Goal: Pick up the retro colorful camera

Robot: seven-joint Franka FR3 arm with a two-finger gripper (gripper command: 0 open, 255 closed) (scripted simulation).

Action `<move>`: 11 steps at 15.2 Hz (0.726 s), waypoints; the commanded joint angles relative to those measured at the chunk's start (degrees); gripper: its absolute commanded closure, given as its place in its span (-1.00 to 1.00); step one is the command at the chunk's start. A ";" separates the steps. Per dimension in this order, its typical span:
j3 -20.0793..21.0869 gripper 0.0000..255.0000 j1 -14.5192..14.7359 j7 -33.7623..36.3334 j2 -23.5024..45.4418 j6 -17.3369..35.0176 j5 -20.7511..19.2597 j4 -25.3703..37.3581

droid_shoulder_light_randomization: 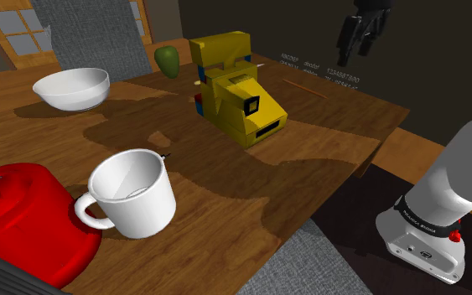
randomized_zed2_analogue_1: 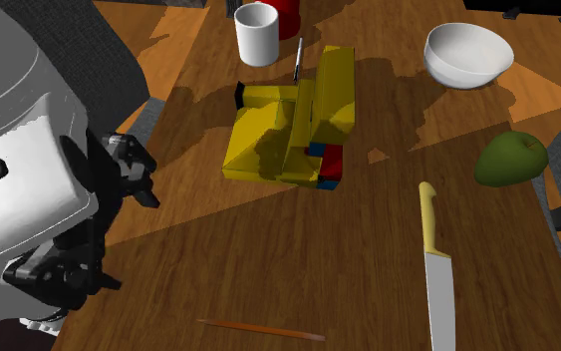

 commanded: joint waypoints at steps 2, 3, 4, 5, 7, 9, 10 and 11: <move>2.95 -1.00 1.17 3.08 3.60 1.13 2.40 2.56; 3.88 -1.00 1.51 4.04 4.80 1.50 3.08 3.46; 4.81 -1.00 1.85 5.00 6.03 1.86 3.72 4.41; 5.74 -1.00 2.15 5.95 7.30 2.22 4.31 5.41; 7.58 -1.00 2.73 7.86 9.93 2.90 5.35 7.59; 9.41 -1.00 3.26 9.78 12.70 3.53 6.19 9.98; 10.31 -1.00 3.52 10.75 14.13 3.83 6.52 11.26; 11.23 -1.00 3.74 11.72 15.60 4.10 6.80 12.60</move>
